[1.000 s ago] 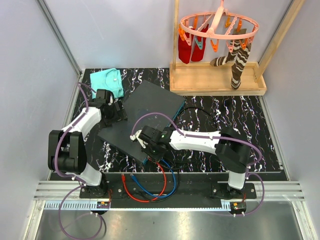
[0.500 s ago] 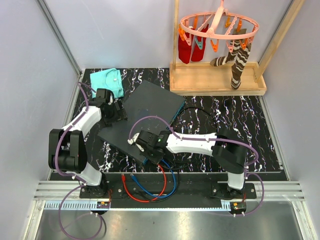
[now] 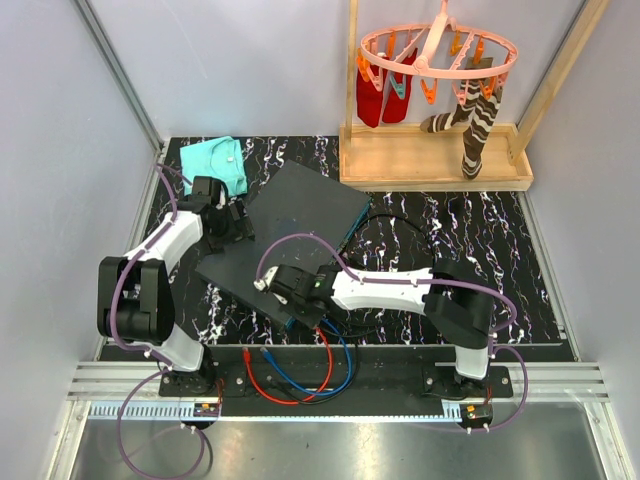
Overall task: Insert the plug into the switch port
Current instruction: Insert the connector into the switch port.
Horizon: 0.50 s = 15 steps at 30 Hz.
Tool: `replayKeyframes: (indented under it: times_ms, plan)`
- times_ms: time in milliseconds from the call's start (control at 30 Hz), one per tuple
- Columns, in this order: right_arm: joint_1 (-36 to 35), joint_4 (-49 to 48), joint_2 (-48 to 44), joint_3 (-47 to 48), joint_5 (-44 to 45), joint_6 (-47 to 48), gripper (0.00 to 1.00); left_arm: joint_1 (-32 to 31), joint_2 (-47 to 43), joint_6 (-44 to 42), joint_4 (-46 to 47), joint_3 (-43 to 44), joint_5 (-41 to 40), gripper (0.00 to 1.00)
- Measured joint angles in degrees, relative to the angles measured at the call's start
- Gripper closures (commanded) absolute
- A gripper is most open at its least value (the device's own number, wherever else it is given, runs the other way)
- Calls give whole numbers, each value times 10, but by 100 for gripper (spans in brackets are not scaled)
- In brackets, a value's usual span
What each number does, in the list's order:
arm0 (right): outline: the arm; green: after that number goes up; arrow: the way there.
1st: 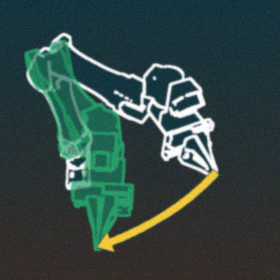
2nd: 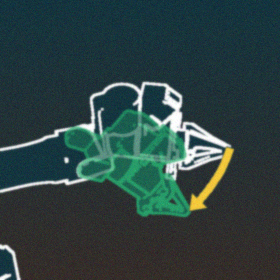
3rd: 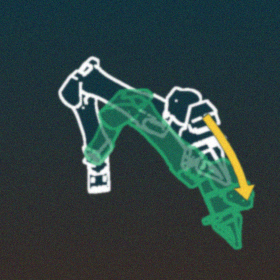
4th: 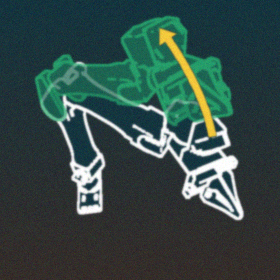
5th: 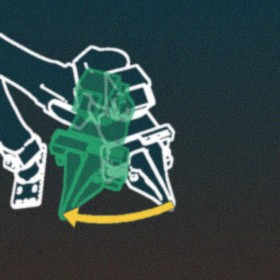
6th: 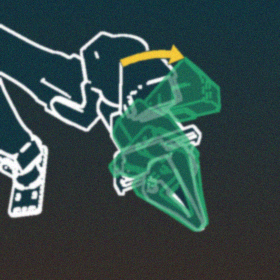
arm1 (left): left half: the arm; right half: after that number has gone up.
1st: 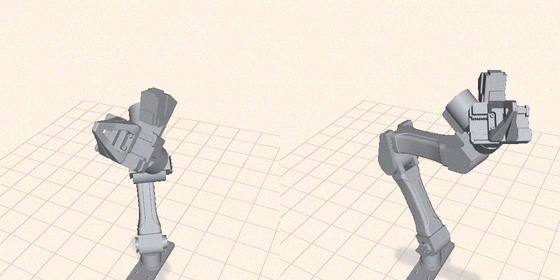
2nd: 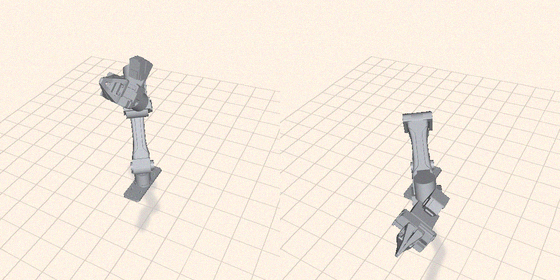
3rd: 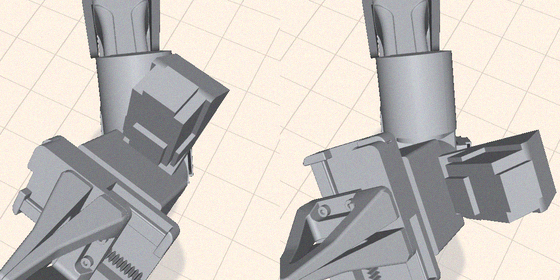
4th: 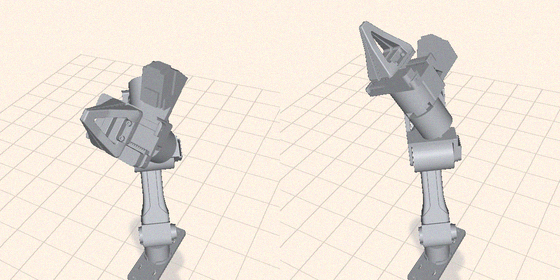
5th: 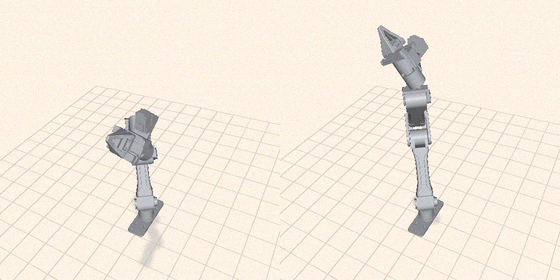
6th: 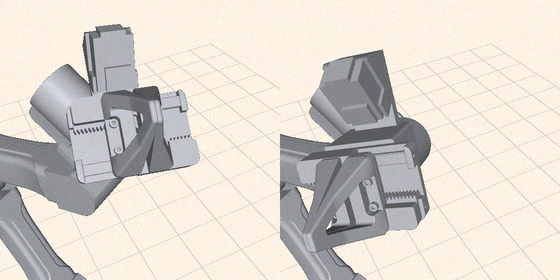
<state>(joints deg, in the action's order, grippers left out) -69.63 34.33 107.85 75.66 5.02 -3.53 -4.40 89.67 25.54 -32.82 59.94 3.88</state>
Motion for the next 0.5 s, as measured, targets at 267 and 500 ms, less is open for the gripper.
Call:
replayKeyframes:
  times_ms: [267,500]
  plan:
    - [-5,-18,-18,-17,10,0,100,0,5,0,-7,7,0,1]
    - [-13,-27,-28,-21,19,1,100,0,7,0,-9,9,0,1]
